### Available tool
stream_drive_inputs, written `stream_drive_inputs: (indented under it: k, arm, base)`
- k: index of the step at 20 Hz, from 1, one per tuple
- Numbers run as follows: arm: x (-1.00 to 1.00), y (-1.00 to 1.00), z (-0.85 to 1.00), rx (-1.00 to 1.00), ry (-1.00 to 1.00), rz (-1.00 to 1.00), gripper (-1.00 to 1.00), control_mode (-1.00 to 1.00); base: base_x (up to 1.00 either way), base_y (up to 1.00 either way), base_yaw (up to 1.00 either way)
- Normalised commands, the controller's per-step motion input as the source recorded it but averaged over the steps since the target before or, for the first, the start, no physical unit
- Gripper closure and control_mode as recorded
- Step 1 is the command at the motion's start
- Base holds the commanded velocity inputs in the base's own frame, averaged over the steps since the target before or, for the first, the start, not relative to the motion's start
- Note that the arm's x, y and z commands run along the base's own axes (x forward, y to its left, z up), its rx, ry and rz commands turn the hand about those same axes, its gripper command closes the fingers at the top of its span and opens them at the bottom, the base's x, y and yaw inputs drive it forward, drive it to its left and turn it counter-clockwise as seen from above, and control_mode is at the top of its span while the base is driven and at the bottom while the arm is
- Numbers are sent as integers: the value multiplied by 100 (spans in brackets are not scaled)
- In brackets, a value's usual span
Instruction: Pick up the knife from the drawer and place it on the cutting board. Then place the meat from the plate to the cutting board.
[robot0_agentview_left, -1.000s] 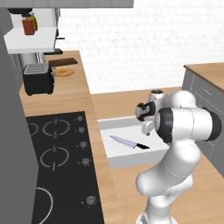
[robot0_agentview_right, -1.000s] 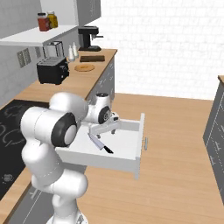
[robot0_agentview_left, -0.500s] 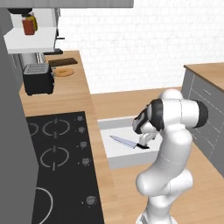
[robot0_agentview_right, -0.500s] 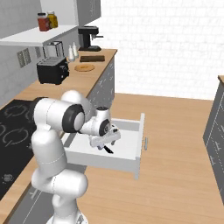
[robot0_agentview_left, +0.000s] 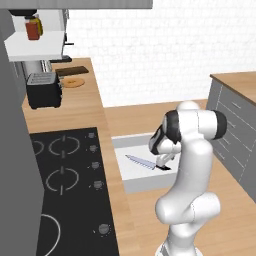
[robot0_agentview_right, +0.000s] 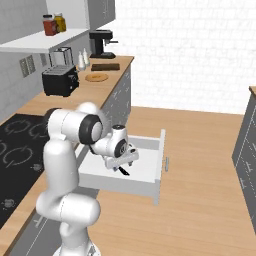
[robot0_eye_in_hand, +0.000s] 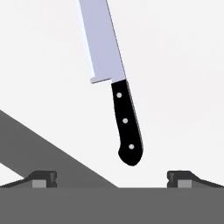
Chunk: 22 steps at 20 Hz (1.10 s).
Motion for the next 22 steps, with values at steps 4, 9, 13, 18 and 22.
stream_drive_inputs:
  k: [4, 9, 13, 18, 22]
  arm:
    - [13, 1, -32, 0, 0, -7, -100, -100]
    - [3, 0, -36, 9, 0, -16, -100, -100]
    - [37, 0, -18, 3, 0, -19, -100, -100]
    - [46, 1, -22, 0, 0, -17, -100, -100]
    - [19, 12, -47, 0, 1, -11, -100, -100]
  base:
    - [0, 0, 0]
    - [0, 0, 0]
    - [0, 0, 0]
    - [0, 0, 0]
    - [0, 0, 0]
